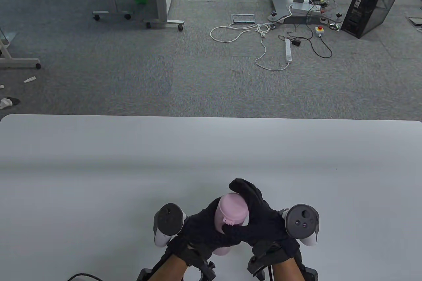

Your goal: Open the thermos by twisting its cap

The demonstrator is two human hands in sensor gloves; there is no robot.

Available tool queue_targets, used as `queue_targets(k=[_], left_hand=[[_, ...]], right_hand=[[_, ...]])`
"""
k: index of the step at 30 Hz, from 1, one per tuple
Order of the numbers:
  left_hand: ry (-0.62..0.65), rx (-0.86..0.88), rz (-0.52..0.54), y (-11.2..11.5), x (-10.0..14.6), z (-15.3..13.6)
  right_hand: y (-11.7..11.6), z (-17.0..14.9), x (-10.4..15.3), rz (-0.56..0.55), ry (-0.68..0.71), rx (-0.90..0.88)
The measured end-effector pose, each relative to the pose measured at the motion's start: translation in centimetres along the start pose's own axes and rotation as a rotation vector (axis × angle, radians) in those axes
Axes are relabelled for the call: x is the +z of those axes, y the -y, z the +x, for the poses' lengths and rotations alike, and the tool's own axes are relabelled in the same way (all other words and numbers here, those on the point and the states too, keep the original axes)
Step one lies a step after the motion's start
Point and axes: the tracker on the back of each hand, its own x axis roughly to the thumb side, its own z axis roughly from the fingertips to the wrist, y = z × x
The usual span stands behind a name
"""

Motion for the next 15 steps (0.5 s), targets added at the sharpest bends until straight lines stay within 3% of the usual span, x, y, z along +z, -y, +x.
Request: queue_targets(k=[2, 5, 9, 15], left_hand=[[0.002, -0.023, 0.065, -0.4, 0.3, 0.1], [0.001, -0.08, 0.082, -0.5, 0.5, 0.4], [0.014, -0.075, 0.102, 0.1, 0.5, 0.4], [0.03, -0.084, 0.125, 0.5, 0.7, 0.7]], right_hand=[[-0.5, 0.4, 0.0, -0.032, -0.009, 0.088], [-1.8, 0.9, 0.0, -0.067, 0.029, 0.065], [-2.7, 1.6, 0.3, -0.222, -0.022, 0.094], [-2.4, 2.0, 0.5, -0.256, 0.038, 0.138]])
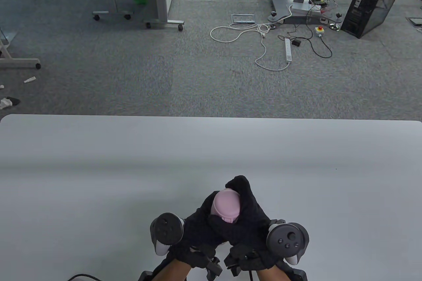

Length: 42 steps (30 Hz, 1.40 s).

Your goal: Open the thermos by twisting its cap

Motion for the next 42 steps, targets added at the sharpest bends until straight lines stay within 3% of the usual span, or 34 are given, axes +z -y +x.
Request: queue_targets(k=[7, 11, 17, 21, 24, 32, 38, 42], left_hand=[[-0.009, 0.048, -0.047, 0.0, -0.1, -0.3], [-0.002, 0.074, -0.085, 0.3, -0.2, -0.5], [0.019, 0.163, -0.202, 1.4, -0.4, -0.3], [0.019, 0.157, -0.199, 1.7, -0.4, -0.3], [0.003, 0.154, -0.142, 1.3, -0.3, -0.2], [-0.041, 0.064, -0.028, 0.3, 0.0, 0.2], [-0.024, 0.051, -0.05, 0.3, 0.0, 0.1], [0.004, 0.028, -0.057, 0.2, -0.2, 0.5]], right_hand=[[0.3, -0.9, -0.2, 0.023, 0.014, -0.101], [0.5, -1.9, -0.7, 0.135, 0.023, -0.252], [1.6, -3.2, -1.3, 0.411, 0.025, -0.497], [1.9, -3.4, -1.3, 0.442, 0.018, -0.488], [1.6, -3.1, -1.1, 0.389, -0.006, -0.461], [0.4, -0.5, 0.1, 0.028, -0.054, -0.059], [0.4, -0.6, 0.1, 0.007, -0.026, -0.055], [0.9, -1.2, -0.2, 0.025, 0.016, -0.172]])
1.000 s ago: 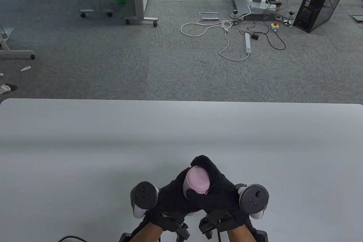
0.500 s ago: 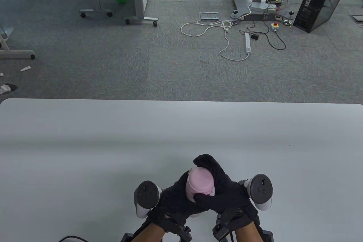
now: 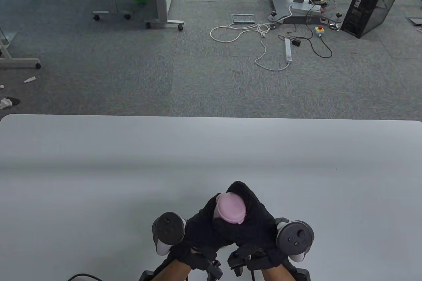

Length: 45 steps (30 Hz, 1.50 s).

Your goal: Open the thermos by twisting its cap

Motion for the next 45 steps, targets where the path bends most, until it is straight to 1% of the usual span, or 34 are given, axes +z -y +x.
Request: queue_targets(k=[4, 7, 8, 10, 13, 15, 17, 18, 20, 22, 23, 24, 27, 29, 30, 33, 35, 38, 41, 43, 45], left_hand=[[0.019, 0.064, -0.074, 0.0, -0.2, -0.2], [0.03, 0.146, -0.173, 0.4, -0.4, -0.5], [0.037, 0.15, -0.187, 0.6, -0.4, -0.4], [0.04, 0.125, -0.168, 0.8, -0.5, -0.3], [0.028, 0.128, -0.142, 0.7, -0.5, -0.5], [0.006, 0.133, -0.089, 0.4, -0.3, -0.7], [-0.027, 0.113, -0.009, -0.2, -0.1, -0.7], [-0.032, 0.095, 0.012, -0.3, 0.0, -0.7], [-0.05, 0.06, 0.045, -0.6, 0.1, -0.7], [-0.046, -0.019, 0.042, -0.4, 0.2, -0.6], [-0.05, -0.037, 0.05, -0.4, 0.3, -0.6], [-0.05, -0.032, 0.051, -0.3, 0.3, -0.6], [-0.043, -0.048, 0.022, -0.1, 0.3, -0.5], [-0.025, -0.032, 0.015, 0.1, 0.2, -0.4], [-0.023, -0.031, 0.011, 0.1, 0.2, -0.4], [0.003, 0.047, -0.053, 0.2, 0.0, -0.6], [0.013, 0.092, -0.108, 0.4, -0.1, -0.8], [0.014, 0.087, -0.116, 0.6, -0.1, -0.9], [0.0, 0.094, -0.106, 0.7, -0.1, -1.2], [-0.011, 0.108, -0.079, 0.5, 0.0, -1.3], [-0.028, 0.093, 0.001, 0.1, 0.1, -1.3]], right_hand=[[0.4, -0.7, -0.4, 0.074, 0.025, -0.127], [0.9, -1.3, -0.7, 0.202, 0.029, -0.227], [1.0, -1.4, -0.8, 0.238, 0.027, -0.26], [1.3, -1.6, -0.8, 0.271, 0.007, -0.278], [1.0, -1.4, -0.7, 0.264, -0.01, -0.274], [0.8, -1.0, -0.5, 0.191, -0.02, -0.221], [0.7, -0.4, -0.3, 0.108, -0.033, -0.052], [0.6, -0.2, -0.2, 0.097, -0.028, -0.008], [-0.4, 0.6, 0.3, 0.032, -0.036, 0.073], [-1.4, 0.9, 0.5, 0.025, -0.056, 0.117], [-1.6, 0.9, 0.7, 0.004, -0.062, 0.132], [-1.8, 0.9, 0.7, -0.042, -0.079, 0.148], [-1.3, 0.6, 0.8, -0.062, -0.094, 0.155], [-1.0, 0.5, 0.7, -0.057, -0.066, 0.127], [-0.8, 0.4, 0.5, -0.037, -0.058, 0.1], [-0.2, -0.4, 0.0, 0.062, -0.016, -0.079], [0.1, -1.0, -0.4, 0.161, -0.009, -0.165], [0.3, -1.4, -0.4, 0.195, -0.011, -0.206], [0.3, -1.4, -0.4, 0.22, -0.033, -0.186], [0.2, -1.1, -0.3, 0.178, -0.044, -0.141], [0.0, -0.3, 0.0, 0.105, -0.061, 0.012]])
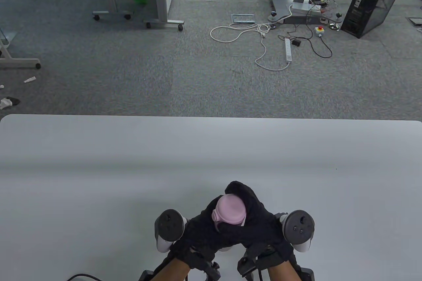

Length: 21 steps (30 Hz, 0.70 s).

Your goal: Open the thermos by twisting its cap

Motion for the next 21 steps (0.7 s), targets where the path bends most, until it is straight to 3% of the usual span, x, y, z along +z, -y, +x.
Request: queue_targets(k=[2, 6, 11, 14, 18, 21], left_hand=[[-0.018, -0.003, 0.043, -0.3, 0.2, 0.0], [-0.013, -0.089, 0.067, -0.3, 0.4, 0.3], [-0.01, -0.11, 0.03, -0.3, 0.4, 0.2], [0.006, -0.023, -0.05, -0.5, -0.1, 0.2], [0.017, 0.045, -0.151, -0.4, -0.3, 0.3], [0.014, -0.001, -0.118, -0.3, -0.4, 0.3]], right_hand=[[-0.5, 1.0, 0.4, -0.079, -0.039, 0.114], [-2.2, 2.0, 0.8, -0.122, -0.041, 0.233], [-1.6, 1.4, 0.7, -0.156, -0.027, 0.217], [-0.6, 0.9, 0.3, -0.119, 0.015, 0.126], [0.3, -0.5, -0.4, 0.027, 0.043, -0.094], [0.5, -1.0, -0.4, 0.079, 0.007, -0.163]])
